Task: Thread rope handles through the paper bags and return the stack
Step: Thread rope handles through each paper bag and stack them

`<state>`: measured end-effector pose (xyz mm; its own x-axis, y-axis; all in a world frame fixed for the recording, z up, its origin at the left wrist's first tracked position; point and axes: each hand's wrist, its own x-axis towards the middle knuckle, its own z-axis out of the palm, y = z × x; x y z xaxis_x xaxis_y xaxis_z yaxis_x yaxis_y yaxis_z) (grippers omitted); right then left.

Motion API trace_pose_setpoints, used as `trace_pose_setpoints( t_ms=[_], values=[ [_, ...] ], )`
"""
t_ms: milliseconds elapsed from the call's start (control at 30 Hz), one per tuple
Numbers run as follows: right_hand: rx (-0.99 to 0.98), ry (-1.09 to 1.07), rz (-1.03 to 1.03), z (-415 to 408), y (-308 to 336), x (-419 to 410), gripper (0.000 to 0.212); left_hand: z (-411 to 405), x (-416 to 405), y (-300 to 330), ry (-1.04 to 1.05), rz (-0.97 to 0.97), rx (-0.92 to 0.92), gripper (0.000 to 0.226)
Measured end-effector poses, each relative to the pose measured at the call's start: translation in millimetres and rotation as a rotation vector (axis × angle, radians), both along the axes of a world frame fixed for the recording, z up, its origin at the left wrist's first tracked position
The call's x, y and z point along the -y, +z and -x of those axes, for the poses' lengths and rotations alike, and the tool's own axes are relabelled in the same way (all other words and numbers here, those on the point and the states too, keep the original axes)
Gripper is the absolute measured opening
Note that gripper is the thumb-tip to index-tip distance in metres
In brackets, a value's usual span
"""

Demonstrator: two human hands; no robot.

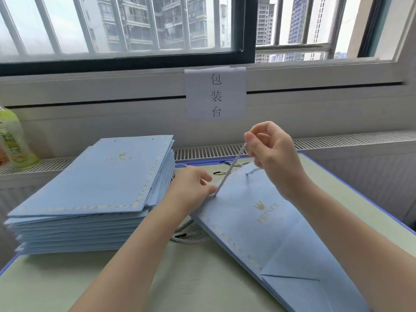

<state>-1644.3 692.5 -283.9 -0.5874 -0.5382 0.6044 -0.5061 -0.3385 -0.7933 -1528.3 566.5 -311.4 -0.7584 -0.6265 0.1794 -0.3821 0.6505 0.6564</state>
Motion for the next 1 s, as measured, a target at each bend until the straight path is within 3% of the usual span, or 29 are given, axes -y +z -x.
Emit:
trace_pose_setpoints(
  t_ms=[133,267,333,400,500,567,600,700,833,933,1000],
  values=[
    [-0.244,-0.208,0.043,10,-2,-6,0.016,1,1,5,0.014,0.010,0.086,0.026],
    [-0.253,-0.194,0.083,6,0,-3,0.010,0,-5,8,-0.009,0.022,0.123,0.026],
    [-0.297,-0.222,0.075,8,0,-4,0.012,-1,-5,12,0.021,-0.026,-0.014,0.025],
    [-0.483,-0.299,0.022,15,-3,-7,0.024,-4,-1,18,0.085,-0.016,-0.223,0.026],
    [-0.835,-0.413,-0.234,25,-11,-7,0.031,-13,5,28,0.214,0.000,-0.496,0.030],
    [-0.944,-0.426,-0.355,30,-16,-4,0.028,-18,10,30,0.291,-0.079,-0.644,0.033],
    [-0.970,-0.435,-0.395,32,-18,-4,0.040,-19,13,29,0.325,-0.126,-0.708,0.034],
    [-0.973,-0.492,-0.466,43,-12,-12,0.074,-20,18,29,0.427,-0.216,-0.844,0.033],
    [-0.866,-0.546,-0.594,50,-1,-23,0.078,-24,27,30,0.520,-0.378,-0.993,0.018],
    [-0.792,-0.485,-0.930,50,2,-31,0.092,-28,35,31,0.544,-0.538,-1.077,0.016],
    [-0.773,-0.427,-1.033,50,2,-35,0.099,-29,37,32,0.553,-0.624,-1.123,0.016]
  ],
)
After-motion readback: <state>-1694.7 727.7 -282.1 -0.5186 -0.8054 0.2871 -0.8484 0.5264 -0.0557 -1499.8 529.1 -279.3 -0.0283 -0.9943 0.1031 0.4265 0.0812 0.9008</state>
